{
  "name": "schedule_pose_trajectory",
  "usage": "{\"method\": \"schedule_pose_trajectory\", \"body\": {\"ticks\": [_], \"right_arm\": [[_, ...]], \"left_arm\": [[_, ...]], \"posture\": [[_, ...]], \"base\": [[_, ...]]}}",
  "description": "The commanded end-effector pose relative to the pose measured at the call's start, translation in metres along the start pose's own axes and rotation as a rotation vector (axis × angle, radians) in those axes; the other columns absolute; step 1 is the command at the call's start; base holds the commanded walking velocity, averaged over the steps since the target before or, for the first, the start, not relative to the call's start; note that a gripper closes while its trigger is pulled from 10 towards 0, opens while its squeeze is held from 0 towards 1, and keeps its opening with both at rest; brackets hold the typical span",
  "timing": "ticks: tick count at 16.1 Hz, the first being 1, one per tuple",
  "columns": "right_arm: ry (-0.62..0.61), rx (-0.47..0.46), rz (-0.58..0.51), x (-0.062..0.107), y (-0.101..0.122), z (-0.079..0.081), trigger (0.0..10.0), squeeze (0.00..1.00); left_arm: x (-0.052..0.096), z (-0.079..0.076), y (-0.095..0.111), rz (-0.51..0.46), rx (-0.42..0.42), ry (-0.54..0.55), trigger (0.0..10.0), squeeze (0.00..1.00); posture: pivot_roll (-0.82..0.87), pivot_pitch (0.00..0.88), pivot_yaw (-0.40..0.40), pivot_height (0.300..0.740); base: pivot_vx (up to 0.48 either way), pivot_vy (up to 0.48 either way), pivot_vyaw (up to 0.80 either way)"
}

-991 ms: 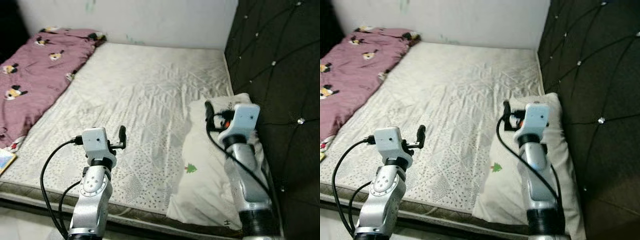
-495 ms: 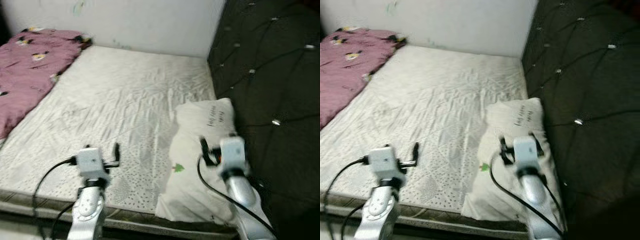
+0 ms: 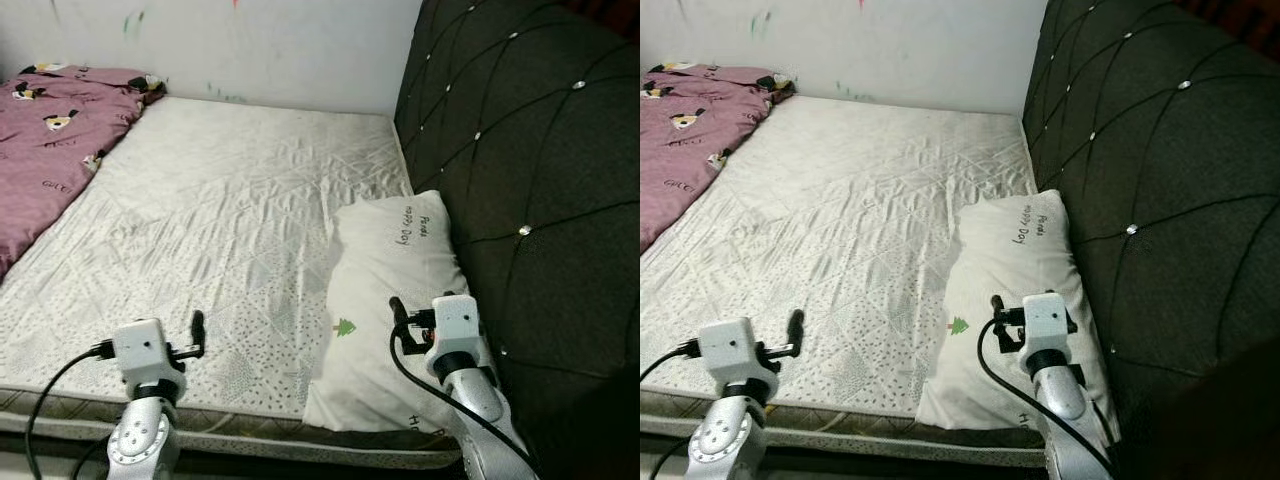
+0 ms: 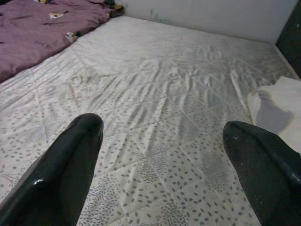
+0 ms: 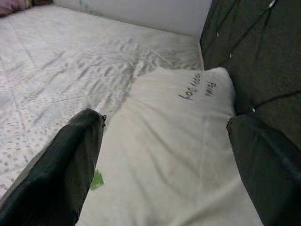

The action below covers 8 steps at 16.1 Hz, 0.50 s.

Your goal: Clean up the room

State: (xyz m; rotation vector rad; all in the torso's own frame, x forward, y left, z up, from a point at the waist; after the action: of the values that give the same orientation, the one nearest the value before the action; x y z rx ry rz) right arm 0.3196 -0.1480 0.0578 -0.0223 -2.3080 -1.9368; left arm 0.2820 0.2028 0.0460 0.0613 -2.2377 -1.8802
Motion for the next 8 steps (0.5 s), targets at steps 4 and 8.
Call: {"method": "schedule_pose_trajectory", "body": {"ticks": [4,8], "right_arm": [[-0.061,-0.071,0.011,-0.012,-0.001,-0.007,10.0,0.00],[-0.049,-0.072,0.011,-0.016,0.000,-0.003,10.0,0.00]], "left_arm": [[-0.014,-0.003,0.004,-0.016,-0.015,-0.009,10.0,0.00],[-0.017,-0.001,0.006,-0.021,-0.023,-0.005,10.0,0.00]], "posture": [[0.02,0.047,-0.037,0.740],[0.02,0.045,-0.043,0.740]], "base": [[0.000,0.000,0.00],[0.000,0.000,-0.40]]}}
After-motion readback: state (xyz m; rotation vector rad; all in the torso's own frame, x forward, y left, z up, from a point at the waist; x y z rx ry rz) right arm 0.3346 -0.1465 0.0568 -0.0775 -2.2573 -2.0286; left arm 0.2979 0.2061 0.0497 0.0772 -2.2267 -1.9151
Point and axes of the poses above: a point about 5 cm out from each wrist's last joint towards the gripper, its own x axis pointing back from the gripper into the wrist, its own y axis along the axis of the wrist's last joint, z = x × y, the point moved 5 cm from there along -x, pointing out of the wrist towards the gripper, and after that the axes turned 5 degrees about x, right-handed, at the moved point
